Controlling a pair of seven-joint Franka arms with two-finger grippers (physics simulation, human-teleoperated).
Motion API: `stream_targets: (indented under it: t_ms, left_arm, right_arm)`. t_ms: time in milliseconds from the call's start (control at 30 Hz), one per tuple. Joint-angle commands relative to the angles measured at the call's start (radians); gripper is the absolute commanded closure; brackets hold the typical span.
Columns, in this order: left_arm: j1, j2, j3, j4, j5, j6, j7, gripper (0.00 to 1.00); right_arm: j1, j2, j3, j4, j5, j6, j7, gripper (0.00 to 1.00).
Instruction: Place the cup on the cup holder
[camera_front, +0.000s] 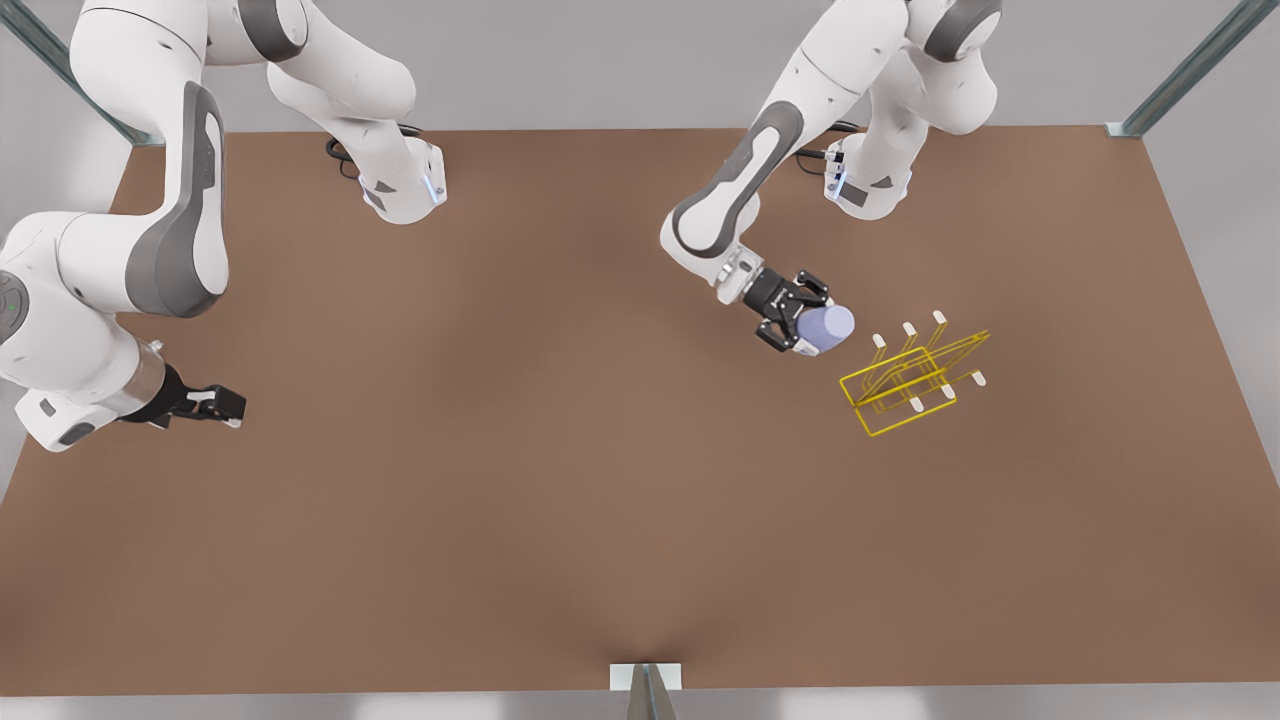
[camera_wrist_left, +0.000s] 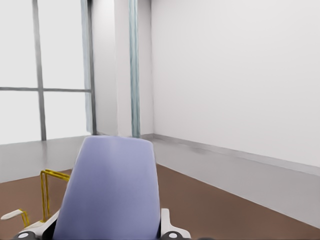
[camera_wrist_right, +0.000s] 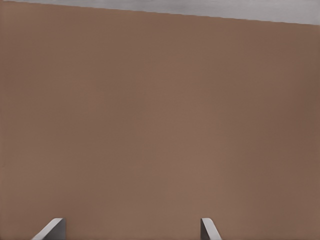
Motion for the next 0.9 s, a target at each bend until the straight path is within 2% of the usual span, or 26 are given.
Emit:
stream_targets:
  t_ms: [0,233,367,533,867]
  left_arm:
    - [0.026,-0.002,0.002,-0.031,0.071,0.1,-0.059,0.17]
    - [0.044,-0.066,0.002,-0.162,0.096,0.089,-0.07,0.17]
    - [0.063,-0.09,0.006,-0.18,0.1,0.089,-0.07,0.17]
    - [0.159,-0.084,0.017,-0.217,0.209,0.106,-0.125,0.17]
    - [0.159,-0.115,0.015,-0.304,0.22,0.107,-0.173,0.17]
  right_arm:
    - [0.0,-0.001,0.0,0.0,0.0,0.014,-0.003,0.0]
    - [0.0,-0.001,0.0,-0.001,0.0,0.012,0.0,0.0]
    - [0.0,-0.001,0.0,0.003,0.001,0.006,-0.006,0.0]
    - [0.0,-0.001,0.0,0.003,0.001,0.006,-0.006,0.0]
    - [0.0,-0.001,0.0,0.003,0.001,0.006,-0.008,0.0]
